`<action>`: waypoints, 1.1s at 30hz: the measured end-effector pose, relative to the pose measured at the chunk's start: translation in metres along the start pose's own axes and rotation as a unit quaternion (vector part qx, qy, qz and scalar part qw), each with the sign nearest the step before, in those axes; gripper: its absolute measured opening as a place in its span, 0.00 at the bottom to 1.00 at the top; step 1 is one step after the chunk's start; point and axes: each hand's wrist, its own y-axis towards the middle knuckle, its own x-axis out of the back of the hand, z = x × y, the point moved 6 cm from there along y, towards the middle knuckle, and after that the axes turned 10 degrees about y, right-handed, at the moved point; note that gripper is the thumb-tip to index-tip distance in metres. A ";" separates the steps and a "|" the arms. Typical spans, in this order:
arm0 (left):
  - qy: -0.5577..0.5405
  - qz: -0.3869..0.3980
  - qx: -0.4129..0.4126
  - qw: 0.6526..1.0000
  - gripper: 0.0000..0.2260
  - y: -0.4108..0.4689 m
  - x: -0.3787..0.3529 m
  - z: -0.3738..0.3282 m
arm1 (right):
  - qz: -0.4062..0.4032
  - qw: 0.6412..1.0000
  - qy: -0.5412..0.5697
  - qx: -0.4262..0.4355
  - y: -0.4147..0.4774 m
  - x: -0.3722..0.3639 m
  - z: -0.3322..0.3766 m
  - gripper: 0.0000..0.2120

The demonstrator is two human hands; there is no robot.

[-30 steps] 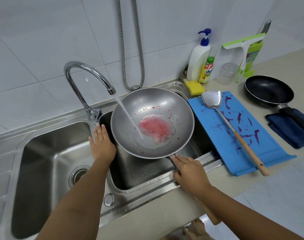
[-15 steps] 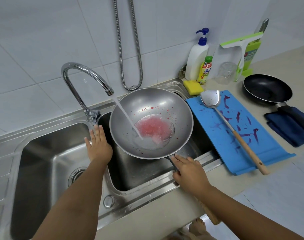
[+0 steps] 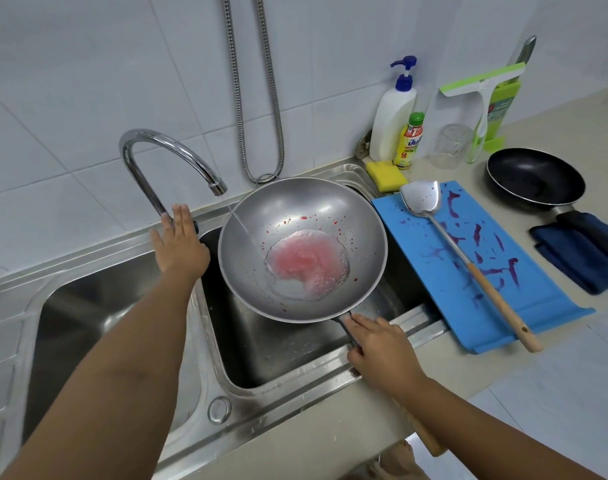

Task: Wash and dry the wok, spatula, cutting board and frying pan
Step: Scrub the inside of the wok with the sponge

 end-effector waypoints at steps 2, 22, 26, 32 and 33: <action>0.009 0.014 -0.005 1.000 0.34 0.008 0.001 -0.004 | 0.000 1.000 0.000 -0.003 0.000 0.000 -0.001 0.27; -0.703 0.089 0.314 0.632 0.41 -0.172 -0.055 -0.129 | -0.006 1.000 0.010 0.007 0.001 -0.001 -0.003 0.27; -0.685 0.081 0.363 0.626 0.25 -0.176 -0.060 -0.136 | -0.001 1.000 0.027 0.010 0.003 -0.002 -0.005 0.27; -0.613 0.036 0.430 0.662 0.19 -0.170 -0.047 -0.140 | 0.027 0.997 0.040 0.053 0.005 0.003 -0.011 0.26; -0.603 0.029 0.442 0.663 0.19 -0.170 -0.043 -0.142 | 0.031 0.997 0.043 0.063 0.007 0.008 -0.014 0.26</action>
